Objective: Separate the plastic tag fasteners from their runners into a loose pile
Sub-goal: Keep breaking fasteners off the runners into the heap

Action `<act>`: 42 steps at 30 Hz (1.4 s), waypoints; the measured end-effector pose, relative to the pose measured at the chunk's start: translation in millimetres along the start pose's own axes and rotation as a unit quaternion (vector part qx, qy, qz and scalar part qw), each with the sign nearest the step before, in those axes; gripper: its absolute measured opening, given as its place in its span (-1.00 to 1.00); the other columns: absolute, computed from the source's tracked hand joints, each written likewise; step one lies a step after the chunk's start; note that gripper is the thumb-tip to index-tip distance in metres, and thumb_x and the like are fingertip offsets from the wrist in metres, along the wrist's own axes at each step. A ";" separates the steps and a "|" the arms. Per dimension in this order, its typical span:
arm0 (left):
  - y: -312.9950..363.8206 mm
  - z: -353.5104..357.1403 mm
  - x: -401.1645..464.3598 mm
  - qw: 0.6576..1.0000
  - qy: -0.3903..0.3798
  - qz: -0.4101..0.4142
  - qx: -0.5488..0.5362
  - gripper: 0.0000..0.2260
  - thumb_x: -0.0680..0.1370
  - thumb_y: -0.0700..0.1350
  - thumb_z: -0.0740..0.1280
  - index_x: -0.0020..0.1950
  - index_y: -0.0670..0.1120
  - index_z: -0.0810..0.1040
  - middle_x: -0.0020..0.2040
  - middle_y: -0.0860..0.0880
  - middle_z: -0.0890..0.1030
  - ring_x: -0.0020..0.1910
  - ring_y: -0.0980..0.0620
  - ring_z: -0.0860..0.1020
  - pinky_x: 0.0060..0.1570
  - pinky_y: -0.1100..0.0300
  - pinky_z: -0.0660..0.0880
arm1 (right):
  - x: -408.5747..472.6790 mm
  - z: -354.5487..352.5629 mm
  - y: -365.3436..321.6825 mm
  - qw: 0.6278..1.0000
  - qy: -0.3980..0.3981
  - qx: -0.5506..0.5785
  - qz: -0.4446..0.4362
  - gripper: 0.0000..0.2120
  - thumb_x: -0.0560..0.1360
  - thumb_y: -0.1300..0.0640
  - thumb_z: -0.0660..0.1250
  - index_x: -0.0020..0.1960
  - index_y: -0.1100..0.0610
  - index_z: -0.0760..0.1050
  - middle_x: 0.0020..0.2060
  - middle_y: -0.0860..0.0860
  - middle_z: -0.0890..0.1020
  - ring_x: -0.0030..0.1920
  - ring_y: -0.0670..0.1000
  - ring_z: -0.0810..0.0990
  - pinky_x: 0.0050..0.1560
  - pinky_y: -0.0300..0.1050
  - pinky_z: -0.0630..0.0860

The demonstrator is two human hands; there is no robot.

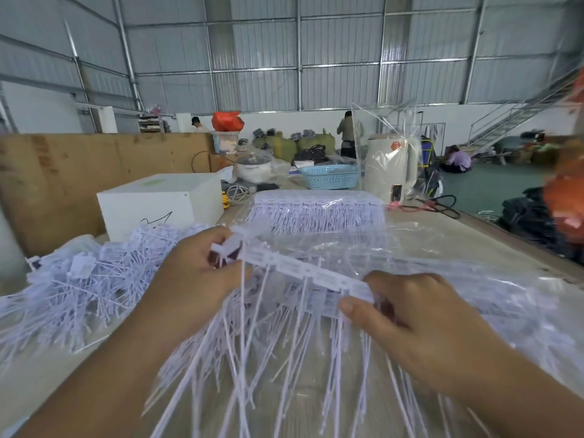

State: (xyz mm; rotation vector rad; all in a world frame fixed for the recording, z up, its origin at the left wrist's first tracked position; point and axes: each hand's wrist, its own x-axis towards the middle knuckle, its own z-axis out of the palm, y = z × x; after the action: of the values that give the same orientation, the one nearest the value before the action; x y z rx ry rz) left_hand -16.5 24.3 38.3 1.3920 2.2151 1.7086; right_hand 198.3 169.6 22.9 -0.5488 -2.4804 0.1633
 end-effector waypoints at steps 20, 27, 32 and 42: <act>-1.6 55.0 -28.4 0.918 -0.126 0.028 0.375 -0.85 0.49 0.12 0.27 -0.12 0.06 0.45 -0.31 0.09 0.54 -0.26 0.12 0.51 -0.23 0.19 0.33 | 0.8 17.0 -21.9 0.784 0.014 0.620 0.020 -0.78 0.40 0.13 0.35 0.00 -0.05 0.65 -0.35 0.00 0.53 -0.38 0.03 0.47 -0.32 -0.21 0.48; 2.2 51.5 -26.2 0.987 -0.095 -0.031 0.126 -0.93 0.48 0.03 0.38 -0.18 0.07 0.56 -0.40 0.14 0.57 -0.51 0.18 0.47 -0.49 0.30 0.34 | -1.3 26.5 -21.3 0.925 0.087 0.368 -0.046 -0.68 0.49 0.10 0.28 0.13 -0.27 0.57 -0.15 -0.18 0.38 -0.08 -0.14 0.44 0.00 -0.41 0.33; 16.2 49.3 -25.7 0.996 -0.058 -0.014 -0.066 -0.83 0.48 0.11 0.40 -0.19 0.03 0.60 -0.36 0.02 0.58 -0.40 0.07 0.50 -0.30 0.16 0.40 | -5.2 25.5 -23.7 0.924 0.128 0.358 -0.033 -0.70 0.57 -0.03 0.28 0.23 -0.36 0.49 0.25 -0.24 0.27 0.31 -0.11 0.31 0.30 -0.14 0.33; 17.4 65.6 -30.9 0.961 -0.175 0.003 -0.216 -0.66 0.41 0.07 0.39 0.19 0.16 0.54 0.04 -0.21 0.57 0.04 -0.26 0.58 0.12 -0.13 0.49 | -12.5 24.4 -27.5 0.950 -0.013 0.288 -0.123 -0.37 0.60 -0.16 0.12 0.49 -0.42 -0.20 0.31 -0.58 0.13 0.34 -0.52 0.09 0.17 -0.67 0.09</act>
State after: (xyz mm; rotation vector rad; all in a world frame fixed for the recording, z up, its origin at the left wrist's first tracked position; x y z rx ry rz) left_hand 45.7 55.0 10.8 1.4427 1.5442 1.6549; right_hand 184.1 139.5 2.8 0.0112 -2.3386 0.7656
